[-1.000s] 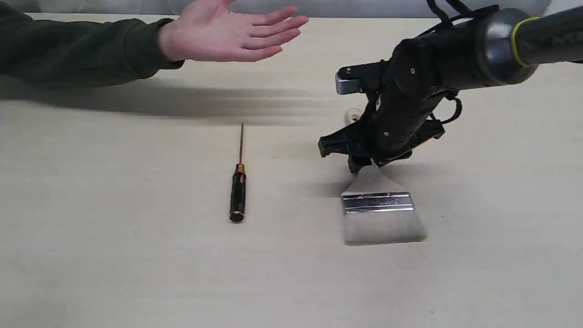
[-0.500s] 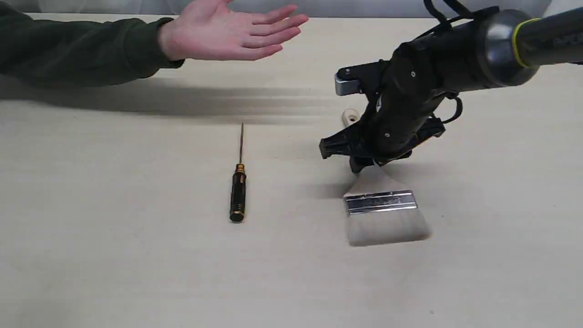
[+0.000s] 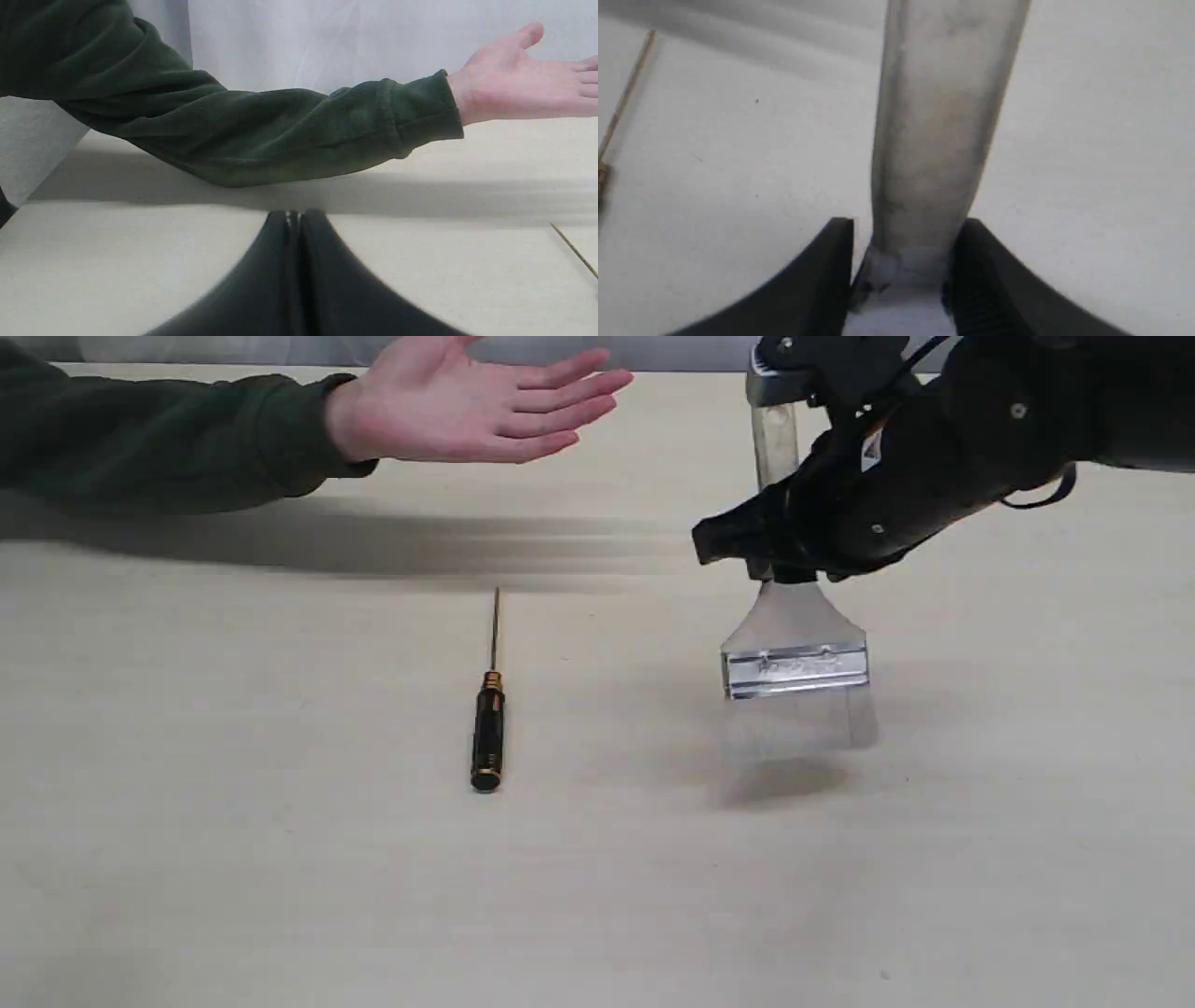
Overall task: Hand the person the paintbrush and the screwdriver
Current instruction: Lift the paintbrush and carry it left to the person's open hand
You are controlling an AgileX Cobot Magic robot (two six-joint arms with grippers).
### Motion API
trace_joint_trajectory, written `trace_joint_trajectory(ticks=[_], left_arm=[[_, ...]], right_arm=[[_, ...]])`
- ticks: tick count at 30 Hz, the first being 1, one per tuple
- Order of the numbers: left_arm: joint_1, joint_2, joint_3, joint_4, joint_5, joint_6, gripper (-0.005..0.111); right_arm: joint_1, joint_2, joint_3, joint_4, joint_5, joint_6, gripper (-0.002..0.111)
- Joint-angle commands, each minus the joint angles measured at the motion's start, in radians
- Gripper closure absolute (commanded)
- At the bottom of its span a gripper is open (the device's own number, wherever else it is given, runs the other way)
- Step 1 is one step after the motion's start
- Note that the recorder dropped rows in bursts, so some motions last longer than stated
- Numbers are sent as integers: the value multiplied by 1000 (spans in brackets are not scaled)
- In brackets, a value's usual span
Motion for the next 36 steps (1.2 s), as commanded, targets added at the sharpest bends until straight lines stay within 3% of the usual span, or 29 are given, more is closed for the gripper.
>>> trace_joint_trajectory(ticks=[1, 14, 20, 36], left_arm=[[-7, -2, 2, -1, -11, -2, 107], [-7, -2, 2, -5, -10, -2, 107], [-7, -2, 2, -5, -10, -2, 107], [-7, -2, 2, -5, -10, -2, 107]], right_arm=[[1, -52, 5, -4, -41, 4, 104], [40, -41, -178, 26, -73, 2, 104], [106, 58, -367, 26, -45, 2, 104], [106, 338, -711, 7, -4, 2, 104]])
